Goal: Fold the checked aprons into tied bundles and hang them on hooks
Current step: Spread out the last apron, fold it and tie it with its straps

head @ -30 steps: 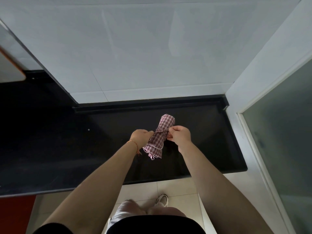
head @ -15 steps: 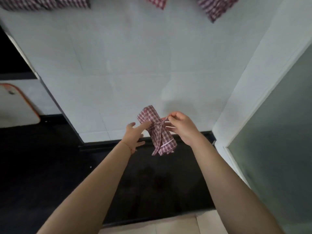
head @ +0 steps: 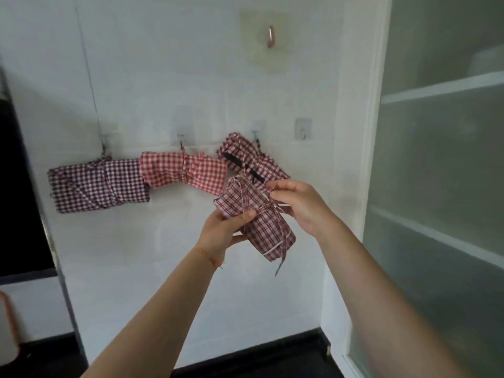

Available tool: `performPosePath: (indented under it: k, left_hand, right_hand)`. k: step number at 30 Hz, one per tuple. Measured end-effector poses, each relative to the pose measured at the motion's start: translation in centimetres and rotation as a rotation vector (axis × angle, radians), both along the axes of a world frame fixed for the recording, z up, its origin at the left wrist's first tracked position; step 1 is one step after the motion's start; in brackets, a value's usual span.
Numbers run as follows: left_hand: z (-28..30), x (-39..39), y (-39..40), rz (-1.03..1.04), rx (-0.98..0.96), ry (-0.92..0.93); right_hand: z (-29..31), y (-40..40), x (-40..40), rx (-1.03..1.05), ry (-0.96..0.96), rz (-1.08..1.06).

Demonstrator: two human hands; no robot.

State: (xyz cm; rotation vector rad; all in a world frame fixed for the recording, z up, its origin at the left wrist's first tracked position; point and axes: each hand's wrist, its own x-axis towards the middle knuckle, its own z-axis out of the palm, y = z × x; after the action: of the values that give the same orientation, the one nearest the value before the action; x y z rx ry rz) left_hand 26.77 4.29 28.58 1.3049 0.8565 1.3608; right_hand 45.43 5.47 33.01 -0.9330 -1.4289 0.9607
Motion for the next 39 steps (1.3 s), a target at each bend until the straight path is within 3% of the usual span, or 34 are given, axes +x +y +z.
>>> performPosePath:
  k: [4,12,16,22,30,35,39]
  left_hand:
    - [2.6,2.1,0.7,0.01,0.053,0.012]
    - [6.6,4.8,2.5,-0.015,0.113,0.074]
    - [7.5,6.2,3.2,-0.016,0.123,0.073]
    - [7.9,7.8,4.0,0.012,0.131,0.041]
    - [9.2,9.8,5.2,0.096,0.183,0.059]
    - [10.1,10.7,5.8,0.168,0.354,0.145]
    - [11.7,10.7,6.7,0.349,0.613,0.427]
  right_hand:
    - [2.3,0.0,1.1,0.029,0.028,-0.089]
    - [4.4,0.9,4.8,-0.046,0.332,0.067]
    - [4.9,1.5,6.1,-0.072,0.423,0.031]
    - [6.0,2.4,6.7,-0.023,0.355,-0.115]
    - [6.8,4.3,8.0,0.025,0.361,-0.108]
    - [7.6,5.6,8.5,-0.014,0.45,-0.135]
    - [8.1,7.4,8.2,-0.023,0.452,-0.192]
